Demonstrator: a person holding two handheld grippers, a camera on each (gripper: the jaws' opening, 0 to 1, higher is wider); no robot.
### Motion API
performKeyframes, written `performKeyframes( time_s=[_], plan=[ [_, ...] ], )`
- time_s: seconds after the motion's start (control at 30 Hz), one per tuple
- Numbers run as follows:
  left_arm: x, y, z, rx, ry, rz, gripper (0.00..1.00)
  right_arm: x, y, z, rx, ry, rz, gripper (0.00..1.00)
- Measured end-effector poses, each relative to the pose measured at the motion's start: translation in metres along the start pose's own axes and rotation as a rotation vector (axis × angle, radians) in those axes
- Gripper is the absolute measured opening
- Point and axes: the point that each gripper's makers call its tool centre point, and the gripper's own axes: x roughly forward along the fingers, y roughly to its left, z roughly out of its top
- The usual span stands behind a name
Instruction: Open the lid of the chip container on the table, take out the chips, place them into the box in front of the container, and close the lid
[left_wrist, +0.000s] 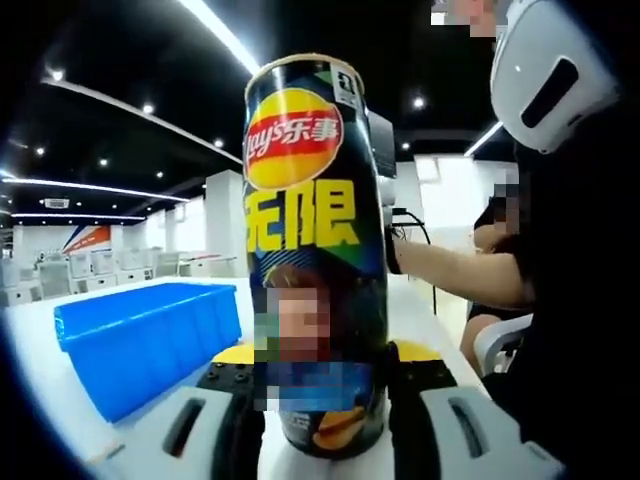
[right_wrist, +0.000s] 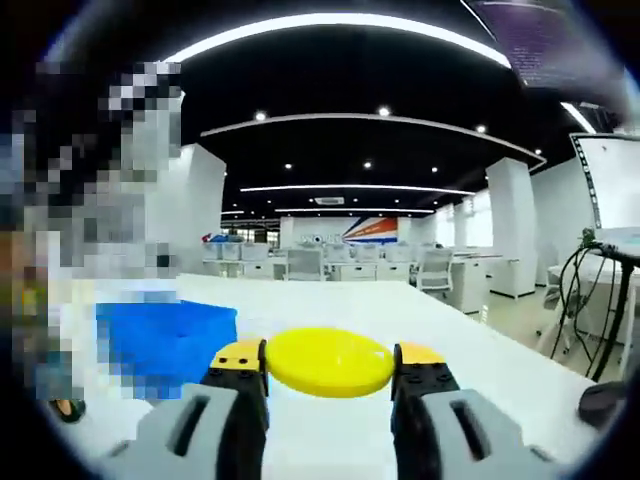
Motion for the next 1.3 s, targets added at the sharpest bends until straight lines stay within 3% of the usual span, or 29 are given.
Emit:
performKeyframes(
  time_s=[0.07, 0.27, 0.47, 0.8, 1.13, 1.3],
  plan=[
    [0.0, 0.0, -0.001, 0.004, 0.004, 0.001, 0.48, 0.003, -0.01, -0.015, -0.046, 0.039, -0.037, 0.43],
    [0.0, 0.001, -0.003, 0.006, 0.013, 0.002, 0.48, 0.007, -0.019, -0.053, -0.029, 0.124, -0.051, 0.43],
    [-0.001, 0.002, -0.004, 0.003, 0.019, 0.002, 0.48, 0.01, -0.026, -0.077, -0.036, 0.188, -0.085, 0.43],
    [-0.001, 0.002, -0.006, -0.001, 0.025, 0.002, 0.48, 0.008, -0.027, -0.094, -0.074, 0.265, -0.088, 0.43],
    [-0.001, 0.001, -0.006, 0.007, 0.03, 0.005, 0.48, 0.005, -0.026, -0.094, -0.057, 0.259, -0.07, 0.44],
    [0.0, 0.0, -0.006, 0.01, 0.032, 0.006, 0.48, 0.005, -0.025, -0.092, -0.094, 0.239, -0.065, 0.45]
  ],
)
